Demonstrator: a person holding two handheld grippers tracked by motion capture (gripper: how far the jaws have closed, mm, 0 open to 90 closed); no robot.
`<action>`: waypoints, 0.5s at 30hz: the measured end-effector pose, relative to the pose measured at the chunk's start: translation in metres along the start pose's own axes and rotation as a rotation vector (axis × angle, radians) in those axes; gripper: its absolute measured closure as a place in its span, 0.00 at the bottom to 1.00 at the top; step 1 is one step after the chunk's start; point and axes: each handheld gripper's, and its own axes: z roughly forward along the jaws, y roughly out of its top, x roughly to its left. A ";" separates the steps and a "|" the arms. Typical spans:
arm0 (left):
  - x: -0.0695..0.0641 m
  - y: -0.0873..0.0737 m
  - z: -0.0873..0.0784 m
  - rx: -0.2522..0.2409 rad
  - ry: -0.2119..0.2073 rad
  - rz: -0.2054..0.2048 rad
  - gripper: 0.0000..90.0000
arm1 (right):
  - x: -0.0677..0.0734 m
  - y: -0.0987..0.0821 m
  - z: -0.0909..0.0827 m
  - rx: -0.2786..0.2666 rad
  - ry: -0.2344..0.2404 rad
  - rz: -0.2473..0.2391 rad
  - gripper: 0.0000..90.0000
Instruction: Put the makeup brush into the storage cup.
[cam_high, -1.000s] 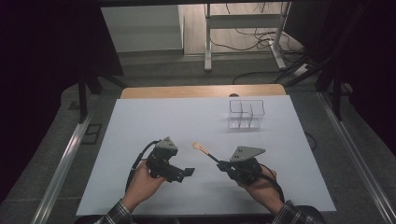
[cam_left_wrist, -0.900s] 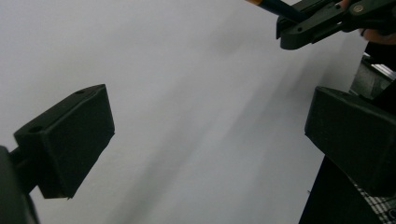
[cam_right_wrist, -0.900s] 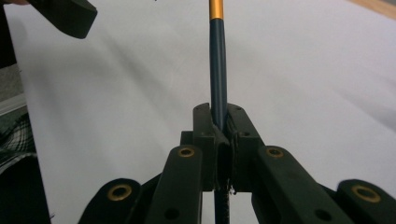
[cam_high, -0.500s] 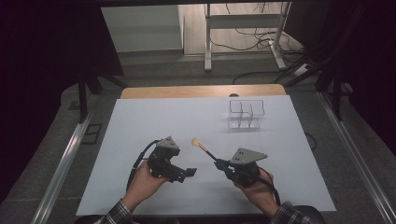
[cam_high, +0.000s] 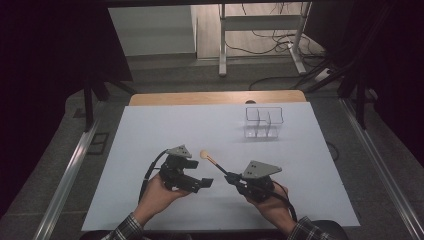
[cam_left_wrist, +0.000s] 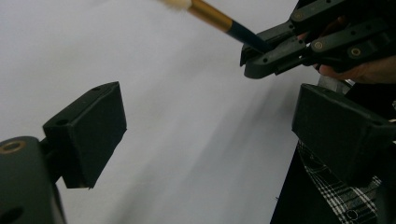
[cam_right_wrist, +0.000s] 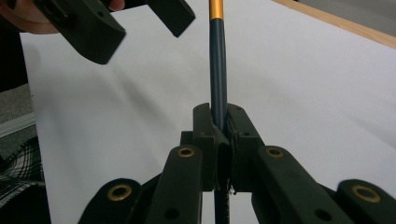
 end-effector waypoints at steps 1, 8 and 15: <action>0.000 0.000 0.001 -0.003 -0.004 0.000 0.13 | 0.001 0.000 0.001 -0.003 0.004 -0.004 0.94; -0.001 0.001 0.003 -0.007 -0.028 0.001 0.17 | 0.010 0.002 0.006 -0.011 0.029 -0.015 0.94; 0.000 0.001 0.001 -0.034 -0.061 -0.017 0.36 | 0.014 0.003 0.008 -0.011 0.041 -0.025 0.94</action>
